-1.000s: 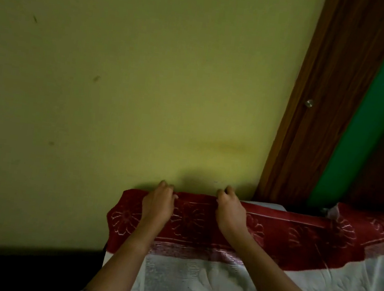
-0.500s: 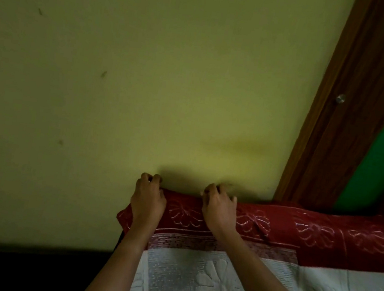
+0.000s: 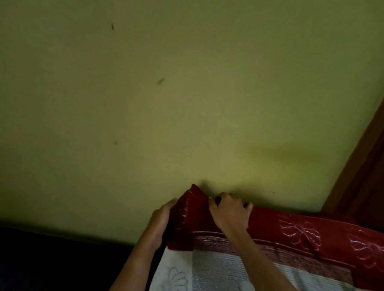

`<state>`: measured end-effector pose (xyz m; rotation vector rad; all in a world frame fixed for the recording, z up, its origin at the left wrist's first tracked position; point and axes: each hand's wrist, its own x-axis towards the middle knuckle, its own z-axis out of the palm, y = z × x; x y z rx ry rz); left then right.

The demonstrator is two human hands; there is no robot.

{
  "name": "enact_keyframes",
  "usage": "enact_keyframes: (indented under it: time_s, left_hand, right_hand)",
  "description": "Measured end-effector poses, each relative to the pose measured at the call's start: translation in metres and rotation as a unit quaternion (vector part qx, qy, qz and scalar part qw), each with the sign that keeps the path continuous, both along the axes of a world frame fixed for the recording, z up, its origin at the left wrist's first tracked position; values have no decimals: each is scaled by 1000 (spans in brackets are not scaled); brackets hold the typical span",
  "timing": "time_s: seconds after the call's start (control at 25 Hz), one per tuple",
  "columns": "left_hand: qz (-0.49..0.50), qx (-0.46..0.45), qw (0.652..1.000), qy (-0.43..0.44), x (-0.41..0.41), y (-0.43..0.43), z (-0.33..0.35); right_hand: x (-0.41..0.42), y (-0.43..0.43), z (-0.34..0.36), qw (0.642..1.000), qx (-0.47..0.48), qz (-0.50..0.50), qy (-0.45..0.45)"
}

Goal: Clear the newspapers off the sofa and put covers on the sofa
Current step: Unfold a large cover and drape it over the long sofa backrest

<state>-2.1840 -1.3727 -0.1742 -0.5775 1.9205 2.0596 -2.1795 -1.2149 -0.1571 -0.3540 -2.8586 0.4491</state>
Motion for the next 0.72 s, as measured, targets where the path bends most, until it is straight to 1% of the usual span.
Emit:
enact_keyframes:
  time_s: [0.04,0.08,0.12,0.16,0.2,0.28,0.36,0.44,0.48,0.56,0.6,0.68,0.72]
  left_hand:
    - [3,-32,998,51,-2,-2,-2]
    - [26,-97,989,107,-5,-6,-5]
    - [55,-140,976,159,-6,-9,-4]
    - [81,-151,966,194,-6,-13,0]
    - [101,-144,960,219,-8,-17,4]
    - [134,-135,952,239,-13,-20,8]
    - [163,-157,948,224,-15,-16,6]
    - [170,-181,949,196,-13,-12,-4]
    - [158,-189,952,183,-11,-13,-10]
    - [125,-174,966,145,-11,-19,-25]
    - [111,-143,977,112,-9,-23,-27]
    - [93,-2,995,33,5,-28,-30]
    - [85,72,994,8,16,-29,-30]
  right_hand:
    - [-3,-2,1,1000,-20,-7,3]
    - [-5,-4,2,999,-47,-6,9]
    - [-6,-7,4,997,-73,-4,20]
    - [-8,-10,5,995,-91,-3,37]
    - [-9,-14,5,993,-96,-5,63]
    - [-9,-19,4,990,-77,-3,117]
    - [-10,-20,1,991,-59,18,122]
    - [-10,-19,-5,990,-49,46,128]
    - [-9,-19,-8,987,-48,58,140]
    - [-5,-21,-11,984,-21,72,158]
    - [-3,-22,-13,982,-7,77,175]
    - [1,-26,-20,971,-3,81,227]
    - [6,-29,-26,963,-2,81,256]
